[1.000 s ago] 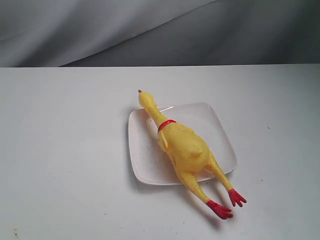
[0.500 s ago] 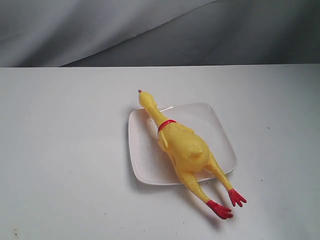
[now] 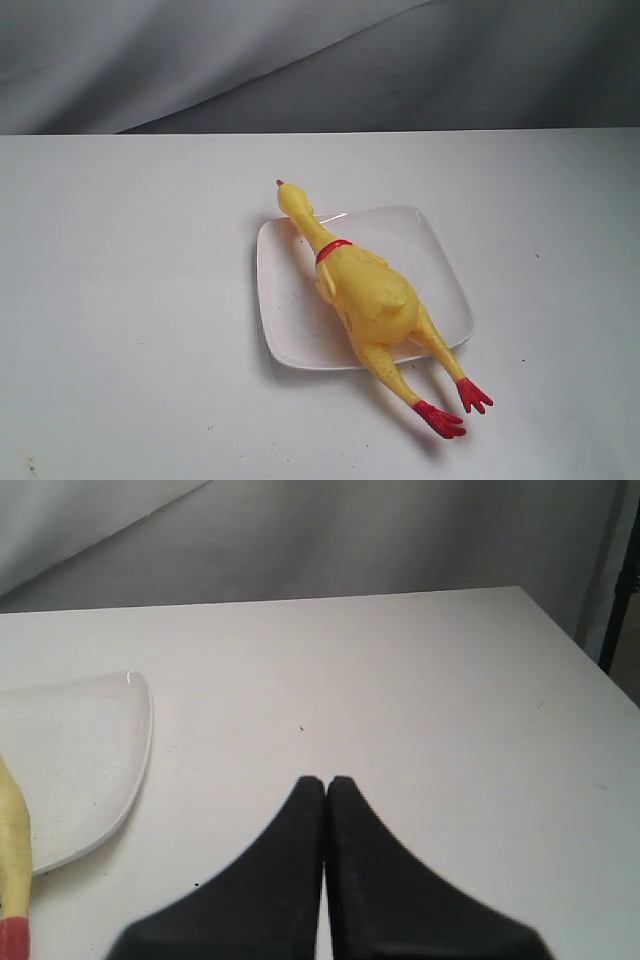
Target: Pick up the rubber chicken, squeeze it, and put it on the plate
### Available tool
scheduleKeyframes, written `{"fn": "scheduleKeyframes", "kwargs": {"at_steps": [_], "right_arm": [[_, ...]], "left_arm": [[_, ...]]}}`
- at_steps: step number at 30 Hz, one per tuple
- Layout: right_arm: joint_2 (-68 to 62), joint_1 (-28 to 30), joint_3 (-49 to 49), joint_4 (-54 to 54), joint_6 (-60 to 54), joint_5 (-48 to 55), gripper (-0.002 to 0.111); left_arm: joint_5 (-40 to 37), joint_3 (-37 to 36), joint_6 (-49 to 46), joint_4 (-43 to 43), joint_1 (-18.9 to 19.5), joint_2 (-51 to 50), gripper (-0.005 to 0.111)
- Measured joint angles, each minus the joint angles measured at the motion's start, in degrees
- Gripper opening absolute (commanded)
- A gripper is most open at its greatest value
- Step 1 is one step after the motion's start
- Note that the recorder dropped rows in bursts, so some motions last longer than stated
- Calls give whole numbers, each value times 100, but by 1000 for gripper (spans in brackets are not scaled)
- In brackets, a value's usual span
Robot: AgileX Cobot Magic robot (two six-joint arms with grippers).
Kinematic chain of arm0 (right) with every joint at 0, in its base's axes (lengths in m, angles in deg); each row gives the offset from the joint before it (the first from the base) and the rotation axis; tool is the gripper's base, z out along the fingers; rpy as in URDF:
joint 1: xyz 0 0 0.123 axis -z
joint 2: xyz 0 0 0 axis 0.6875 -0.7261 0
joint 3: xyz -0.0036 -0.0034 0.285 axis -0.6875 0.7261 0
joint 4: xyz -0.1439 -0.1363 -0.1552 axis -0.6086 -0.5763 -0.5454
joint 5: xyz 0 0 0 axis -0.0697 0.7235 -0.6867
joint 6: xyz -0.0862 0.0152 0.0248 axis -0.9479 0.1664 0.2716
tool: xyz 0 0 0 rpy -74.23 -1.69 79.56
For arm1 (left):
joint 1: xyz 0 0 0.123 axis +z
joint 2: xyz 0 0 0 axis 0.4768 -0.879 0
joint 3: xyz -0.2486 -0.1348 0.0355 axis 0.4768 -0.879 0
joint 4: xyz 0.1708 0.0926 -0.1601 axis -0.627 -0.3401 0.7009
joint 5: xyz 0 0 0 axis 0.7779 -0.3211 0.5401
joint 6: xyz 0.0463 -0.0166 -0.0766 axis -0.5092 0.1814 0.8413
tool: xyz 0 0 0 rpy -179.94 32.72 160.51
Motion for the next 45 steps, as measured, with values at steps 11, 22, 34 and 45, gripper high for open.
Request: {"fn": "scheduleKeyframes", "kwargs": {"at_steps": [11, 22, 34, 45], "right_arm": [[0, 0, 0, 33, 0, 11, 0], [0, 0, 0, 33, 0, 11, 0], [0, 0, 0, 33, 0, 11, 0], [0, 0, 0, 33, 0, 11, 0]], "left_arm": [[0, 0, 0, 0, 0, 0, 0], [-117, 0, -590, -10, 99, 48, 0], [-600, 0, -1461, -22, 2592, 1335, 0], [-1176, 0, 501, -22, 3527, 2346, 0]]}}
